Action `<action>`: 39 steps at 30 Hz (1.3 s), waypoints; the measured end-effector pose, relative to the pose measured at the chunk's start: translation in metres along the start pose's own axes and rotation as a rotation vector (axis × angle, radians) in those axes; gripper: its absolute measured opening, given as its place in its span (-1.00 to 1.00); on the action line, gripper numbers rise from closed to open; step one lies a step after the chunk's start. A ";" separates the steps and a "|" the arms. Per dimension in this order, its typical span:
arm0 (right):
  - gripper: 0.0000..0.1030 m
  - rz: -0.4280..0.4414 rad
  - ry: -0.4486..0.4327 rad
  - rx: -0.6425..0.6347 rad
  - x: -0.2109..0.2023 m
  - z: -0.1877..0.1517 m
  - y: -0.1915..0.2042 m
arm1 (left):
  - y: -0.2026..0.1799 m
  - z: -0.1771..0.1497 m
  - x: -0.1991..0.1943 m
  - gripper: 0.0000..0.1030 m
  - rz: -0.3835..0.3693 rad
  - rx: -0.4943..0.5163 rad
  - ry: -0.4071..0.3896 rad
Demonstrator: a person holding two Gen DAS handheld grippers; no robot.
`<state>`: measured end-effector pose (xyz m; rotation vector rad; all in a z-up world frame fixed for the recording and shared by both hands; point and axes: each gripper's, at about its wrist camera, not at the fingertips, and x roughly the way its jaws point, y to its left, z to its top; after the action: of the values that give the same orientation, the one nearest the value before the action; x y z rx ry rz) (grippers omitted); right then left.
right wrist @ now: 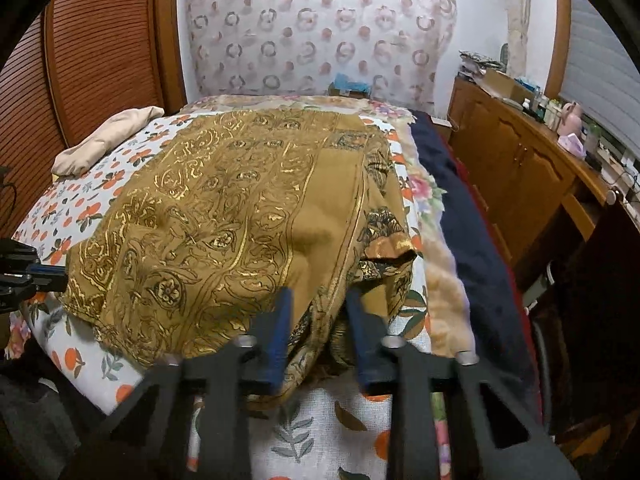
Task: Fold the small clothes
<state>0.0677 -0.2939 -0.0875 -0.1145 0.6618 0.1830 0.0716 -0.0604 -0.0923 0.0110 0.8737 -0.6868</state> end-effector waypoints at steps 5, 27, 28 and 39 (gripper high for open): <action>-0.90 0.017 -0.050 0.033 -0.003 0.001 -0.008 | -0.013 -0.002 -0.017 -0.96 -0.035 0.030 -0.017; -0.05 -0.078 -0.015 0.070 -0.007 -0.007 -0.019 | -0.009 0.002 -0.017 -0.16 0.035 0.011 -0.032; 0.01 -0.074 -0.009 0.073 -0.006 -0.008 -0.020 | -0.008 0.002 -0.013 -0.16 0.038 0.010 -0.026; 0.07 0.018 0.018 0.164 0.008 -0.016 -0.031 | -0.006 0.001 0.004 -0.15 0.057 -0.013 0.007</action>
<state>0.0705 -0.3261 -0.1034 0.0475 0.6935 0.1445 0.0711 -0.0674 -0.0930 0.0262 0.8816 -0.6279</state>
